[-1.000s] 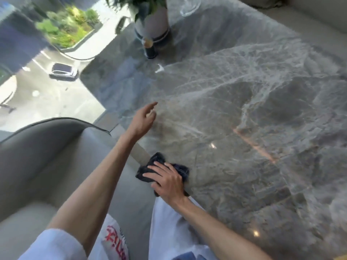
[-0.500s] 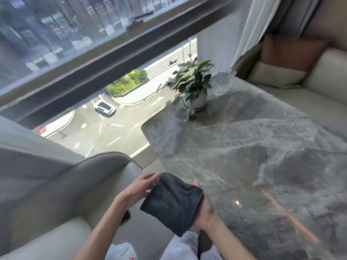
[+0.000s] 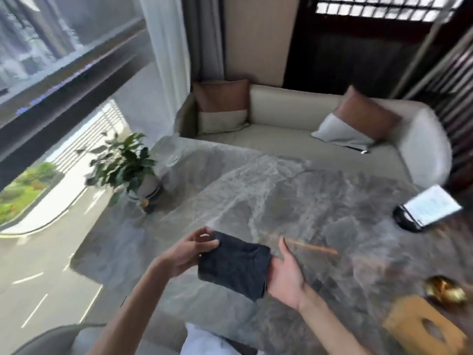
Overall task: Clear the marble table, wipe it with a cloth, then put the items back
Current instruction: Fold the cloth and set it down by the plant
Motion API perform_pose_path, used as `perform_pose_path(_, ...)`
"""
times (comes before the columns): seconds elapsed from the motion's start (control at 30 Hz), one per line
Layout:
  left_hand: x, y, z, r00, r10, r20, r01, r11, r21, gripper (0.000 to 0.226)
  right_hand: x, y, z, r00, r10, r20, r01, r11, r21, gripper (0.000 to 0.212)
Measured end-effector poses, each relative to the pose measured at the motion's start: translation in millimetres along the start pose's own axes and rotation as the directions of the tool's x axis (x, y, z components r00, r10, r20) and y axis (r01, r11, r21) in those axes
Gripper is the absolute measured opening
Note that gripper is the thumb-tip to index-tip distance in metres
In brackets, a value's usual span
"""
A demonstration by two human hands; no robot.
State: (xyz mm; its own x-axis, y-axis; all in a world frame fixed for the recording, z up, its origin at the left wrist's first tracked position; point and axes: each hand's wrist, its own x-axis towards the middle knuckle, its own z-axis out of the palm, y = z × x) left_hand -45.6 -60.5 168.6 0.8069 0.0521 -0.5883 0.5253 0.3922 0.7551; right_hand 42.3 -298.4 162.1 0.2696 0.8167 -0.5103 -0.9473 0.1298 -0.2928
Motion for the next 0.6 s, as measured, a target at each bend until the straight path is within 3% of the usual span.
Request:
perform_pose_path(0.13, 20.3, 21.9, -28.6, 0.998, -0.011, 0.057, 0.003, 0.992, 0.129, 0.015, 35.4, 3.4, 10.9, 0.976, -0.137, -0.167, 0.089, 0.959, -0.269, 0.046)
perform_pose_path(0.23, 26.5, 39.2, -82.1, 0.997, -0.036, 0.074, 0.022, 0.983, 0.185, 0.015, 84.4, 15.1, 33.3, 0.954, -0.165, -0.251, 0.072, 0.936, -0.345, 0.035)
perform_pose_path(0.37, 31.5, 55.5, -177.8, 0.997, -0.055, 0.047, 0.034, 0.93, 0.365, 0.016, 162.3, 29.9, 66.6, 0.951, -0.092, -0.294, -0.037, 0.914, -0.404, 0.03)
perform_pose_path(0.43, 39.8, 61.0, -219.7, 0.999, -0.033, 0.001, 0.028, 0.848, 0.529, 0.016, 202.6, 34.8, 78.8, 0.948, -0.079, -0.309, -0.096, 0.852, -0.514, 0.028)
perform_pose_path(0.53, 71.3, 70.7, -260.7, 0.995, 0.078, -0.065, 0.008, 0.577, 0.817, 0.015, 263.1, 34.5, 86.3, 0.935, -0.109, -0.337, -0.129, 0.782, -0.61, 0.025)
perform_pose_path(0.6, 98.8, 83.7, -270.2, 0.98, 0.157, -0.12, 0.044, 0.418, 0.907, 0.018, 296.8, 24.3, 90.8, 0.912, -0.205, -0.355, -0.106, 0.718, -0.688, 0.026)
